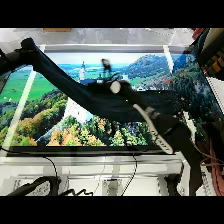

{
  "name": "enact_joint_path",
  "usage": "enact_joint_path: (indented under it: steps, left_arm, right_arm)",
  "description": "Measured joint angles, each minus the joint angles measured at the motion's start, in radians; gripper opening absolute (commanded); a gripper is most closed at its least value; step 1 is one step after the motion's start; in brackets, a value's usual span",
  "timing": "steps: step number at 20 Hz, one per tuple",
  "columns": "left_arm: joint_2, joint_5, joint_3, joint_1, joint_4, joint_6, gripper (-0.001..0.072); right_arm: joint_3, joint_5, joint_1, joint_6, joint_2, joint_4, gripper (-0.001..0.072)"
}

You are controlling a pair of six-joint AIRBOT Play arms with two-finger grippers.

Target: Fold the clothes and pants, and hang the long-sleeved shirts on hangers.

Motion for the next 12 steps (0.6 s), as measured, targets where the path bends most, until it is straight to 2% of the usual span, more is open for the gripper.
enact_joint_path:
  steps: [7,9,12]
  left_arm:
    - [0.009,-0.004,0.0,0.0,0.002,0.0,0.0021]
    - [0.002,-0.011,0.0,-0.008,-0.003,-0.005,0.0022]
    - [-0.019,-0.09,-0.001,-0.041,-0.009,-0.011,0.0021]
  right_arm:
    - [0.066,0.126,0.167,-0.009,-0.066,0.037,0.0054]
    - [0.069,0.156,0.168,-0.019,-0.068,0.016,0.0054]
    - [0.072,0.219,0.103,-0.028,-0.046,-0.061,0.0054]
